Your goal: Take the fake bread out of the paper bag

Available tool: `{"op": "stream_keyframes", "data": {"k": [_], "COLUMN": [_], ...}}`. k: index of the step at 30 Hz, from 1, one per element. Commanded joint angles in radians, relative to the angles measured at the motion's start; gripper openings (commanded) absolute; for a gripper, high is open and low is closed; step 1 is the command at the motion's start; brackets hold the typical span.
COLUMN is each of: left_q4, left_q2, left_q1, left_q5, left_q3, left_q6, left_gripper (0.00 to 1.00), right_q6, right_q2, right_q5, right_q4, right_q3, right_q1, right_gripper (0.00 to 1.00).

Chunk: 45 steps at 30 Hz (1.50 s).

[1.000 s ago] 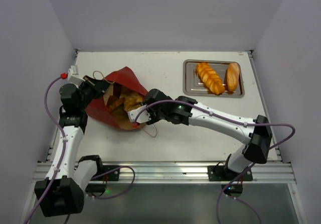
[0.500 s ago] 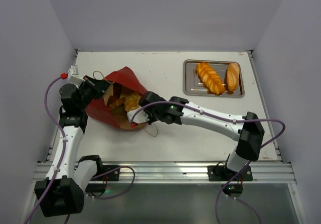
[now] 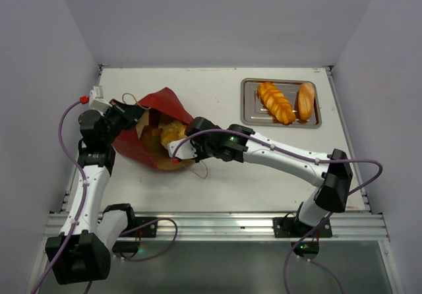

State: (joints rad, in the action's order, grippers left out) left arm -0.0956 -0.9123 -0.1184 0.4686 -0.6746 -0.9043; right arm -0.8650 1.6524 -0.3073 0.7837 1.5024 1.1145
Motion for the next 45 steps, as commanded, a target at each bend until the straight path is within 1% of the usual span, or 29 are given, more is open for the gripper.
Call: {"op": "stream_keyframes", "data": {"k": [1, 7, 12, 18, 19, 20, 24, 27, 28, 29, 32, 33, 35, 36, 37, 39, 40, 45], "left_q4": [-0.029, -0.030, -0.030, -0.015, -0.015, -0.012, 0.002, 0.014, 0.016, 0.017, 0.025, 0.034, 0.043, 0.048, 0.051, 0.054, 0.056, 0.050], "left_q2": [-0.003, -0.013, -0.016, -0.007, -0.004, -0.002, 0.003, -0.003, -0.003, -0.003, 0.000, 0.001, 0.007, 0.012, 0.012, 0.016, 0.018, 0.027], "left_q1": [-0.006, -0.006, -0.007, -0.006, -0.006, -0.007, -0.006, -0.006, -0.006, -0.006, -0.007, -0.006, -0.006, -0.006, -0.006, -0.006, -0.006, -0.007], "left_q5": [0.018, 0.004, -0.005, -0.042, -0.057, -0.065, -0.105, -0.111, -0.110, -0.111, -0.107, -0.105, -0.104, -0.096, -0.093, -0.078, -0.071, -0.045], "left_q3": [-0.006, -0.014, -0.028, -0.031, -0.028, -0.028, -0.034, -0.036, -0.033, -0.033, -0.043, -0.048, -0.056, -0.059, -0.062, -0.065, -0.065, -0.054], "left_q6": [0.007, 0.005, -0.001, -0.011, -0.015, -0.016, -0.016, -0.005, -0.004, -0.002, 0.005, 0.008, 0.015, 0.018, 0.019, 0.022, 0.022, 0.027], "left_gripper": [0.00, 0.00, 0.00, 0.00, 0.00, 0.00, 0.00, 0.00, 0.00, 0.00, 0.00, 0.00, 0.00, 0.00, 0.00, 0.00, 0.00, 0.00], "right_q6": [0.056, 0.093, 0.109, 0.126, 0.127, 0.127, 0.135, 0.167, 0.184, 0.190, 0.213, 0.236, 0.271, 0.287, 0.309, 0.330, 0.345, 0.350], "right_q2": [-0.085, -0.143, -0.213, -0.338, -0.353, -0.386, -0.479, -0.560, -0.580, -0.617, -0.663, -0.687, -0.709, -0.717, -0.724, -0.723, -0.711, -0.643], "right_q5": [0.060, 0.132, 0.181, 0.301, 0.303, 0.348, 0.421, 0.491, 0.505, 0.510, 0.478, 0.449, 0.409, 0.393, 0.381, 0.372, 0.358, 0.347], "right_q4": [0.005, 0.043, 0.060, 0.087, 0.095, 0.100, 0.127, 0.127, 0.127, 0.127, 0.109, 0.094, 0.024, 0.008, -0.010, -0.063, -0.081, -0.208], "right_q3": [0.079, 0.070, 0.015, -0.051, -0.059, -0.077, -0.125, -0.136, -0.140, -0.143, -0.168, -0.177, -0.215, -0.225, -0.234, -0.261, -0.269, -0.317], "right_q1": [0.005, 0.007, 0.005, -0.007, -0.013, -0.018, -0.056, -0.149, -0.201, -0.225, -0.310, -0.362, -0.419, -0.451, -0.513, -0.565, -0.614, -0.752], "right_gripper": [0.00, 0.00, 0.00, 0.00, 0.00, 0.00, 0.00, 0.00, 0.00, 0.00, 0.00, 0.00, 0.00, 0.00, 0.00, 0.00, 0.00, 0.00]}}
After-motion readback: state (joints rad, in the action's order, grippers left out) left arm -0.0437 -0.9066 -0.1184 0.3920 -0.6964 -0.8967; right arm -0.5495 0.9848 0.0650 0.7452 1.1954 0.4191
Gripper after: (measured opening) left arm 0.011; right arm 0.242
